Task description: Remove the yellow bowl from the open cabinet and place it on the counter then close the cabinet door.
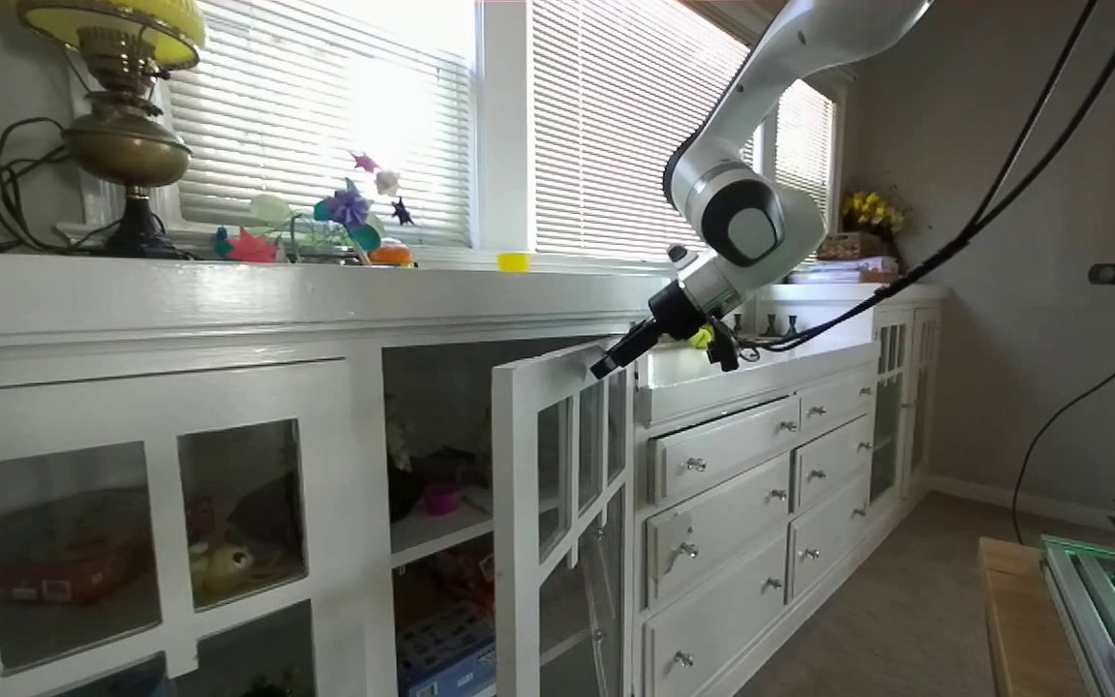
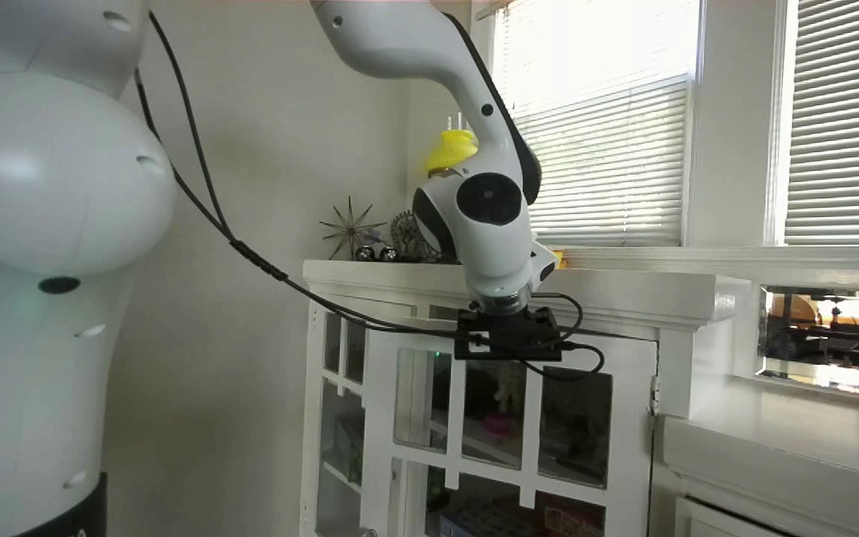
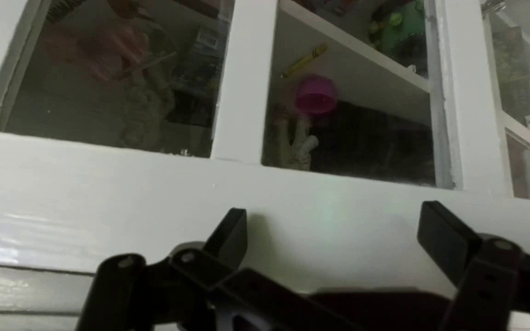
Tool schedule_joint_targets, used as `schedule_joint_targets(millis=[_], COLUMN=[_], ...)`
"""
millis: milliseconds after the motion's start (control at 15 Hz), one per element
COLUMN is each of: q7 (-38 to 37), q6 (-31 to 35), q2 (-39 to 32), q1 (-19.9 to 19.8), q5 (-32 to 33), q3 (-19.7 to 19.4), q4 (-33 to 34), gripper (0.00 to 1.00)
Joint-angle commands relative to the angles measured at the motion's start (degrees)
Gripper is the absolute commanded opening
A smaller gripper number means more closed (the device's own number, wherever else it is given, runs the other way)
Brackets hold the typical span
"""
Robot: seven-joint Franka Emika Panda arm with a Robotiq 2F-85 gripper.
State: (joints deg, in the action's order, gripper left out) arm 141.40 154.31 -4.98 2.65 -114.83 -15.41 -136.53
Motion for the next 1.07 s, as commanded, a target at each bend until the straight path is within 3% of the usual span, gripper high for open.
schedule_joint_targets(millis=[0,467,867,1000], q7=[1.19,3.27,10.96,4.59], q6=[2.23,3.22,5.13,5.29], q2=[-5.98,-10.21,-12.45,-12.89], q1=[0.42,0.55,1.37,2.38], q5=[-6.06,-15.88,-34.69,-29.62], q3=[0.25,-0.3,-2.12,-6.34], q4=[6.72,12.63,16.42,18.78], gripper=[1.0,1.0,1.0,1.0])
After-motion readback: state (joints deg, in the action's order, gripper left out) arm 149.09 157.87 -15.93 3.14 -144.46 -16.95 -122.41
